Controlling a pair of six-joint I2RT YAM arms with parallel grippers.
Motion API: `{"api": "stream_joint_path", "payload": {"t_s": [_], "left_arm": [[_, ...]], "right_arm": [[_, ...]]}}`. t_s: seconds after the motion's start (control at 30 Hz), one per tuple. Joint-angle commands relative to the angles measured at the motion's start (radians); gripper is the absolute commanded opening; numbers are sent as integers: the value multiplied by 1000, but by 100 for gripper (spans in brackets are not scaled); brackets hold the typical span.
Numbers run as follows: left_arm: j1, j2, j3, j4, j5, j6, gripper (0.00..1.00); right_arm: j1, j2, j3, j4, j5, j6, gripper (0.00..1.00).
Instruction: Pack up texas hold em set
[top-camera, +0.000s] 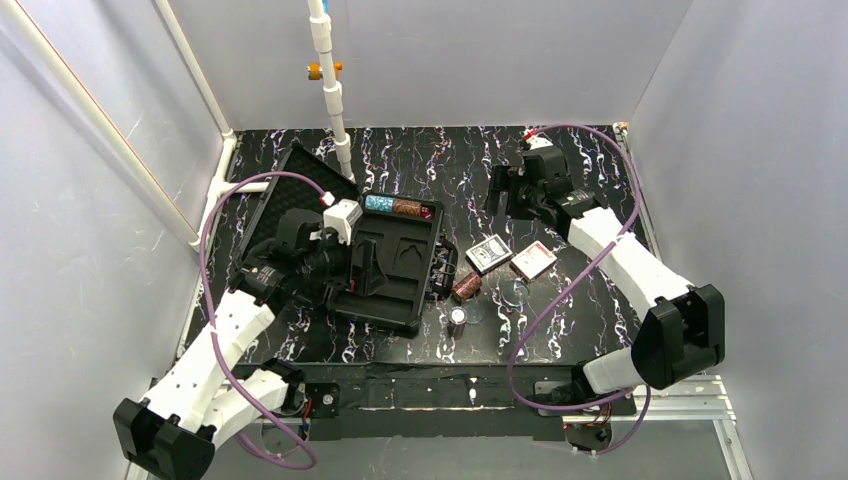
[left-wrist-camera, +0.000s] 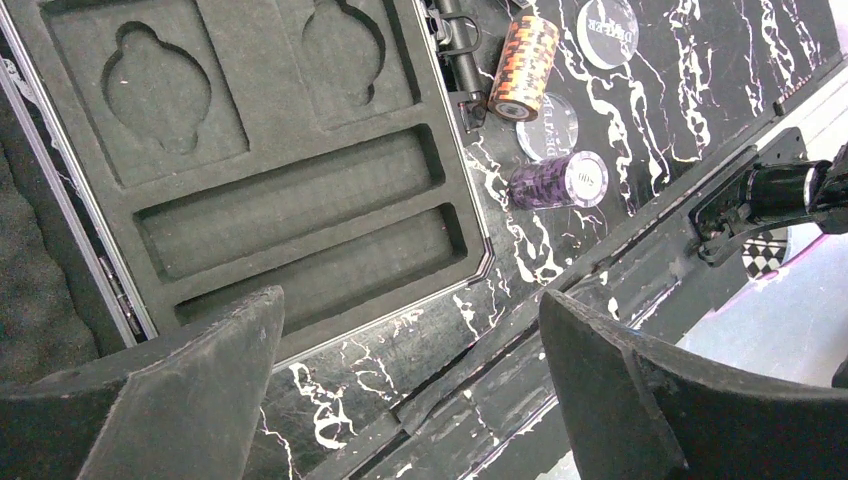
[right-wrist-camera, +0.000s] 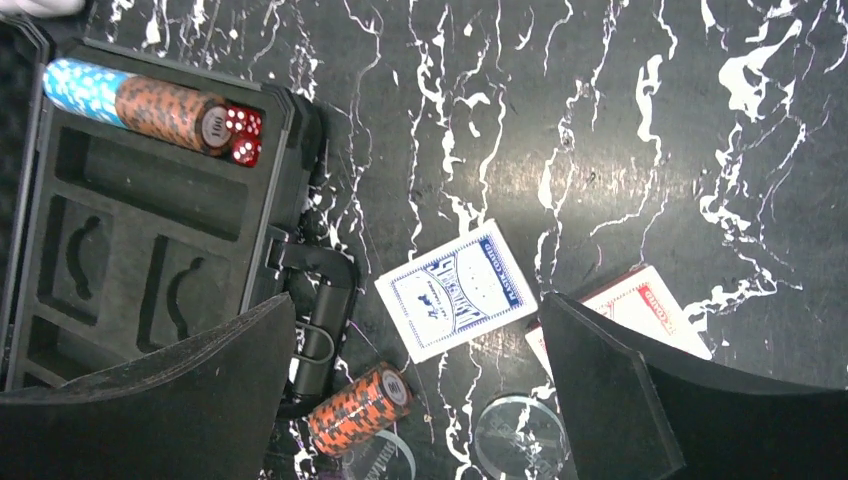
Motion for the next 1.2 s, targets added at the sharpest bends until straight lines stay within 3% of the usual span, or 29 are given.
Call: {"api": "stream_joint_path", "payload": {"t_s": [0.0,0.17,0.5,0.87,1.17], "left_arm": [[-23,-13,27,-33,-40,18,99],[-26,-30,34,-48,-115,18,99],[-27,-64,41,-71,-258,9,99],[-27,-98,39,-81,-313,0,99],[-26,-102,40,-84,-318,0,99]], "right_arm": [[11,18,13,-79,33,21,100],[21,36,57,-187,60,115,100],[93,42,45,-240,87,385,100],[240,79,3,-214,200,561,100],[264,123,-36,-222,260,673,95]]}}
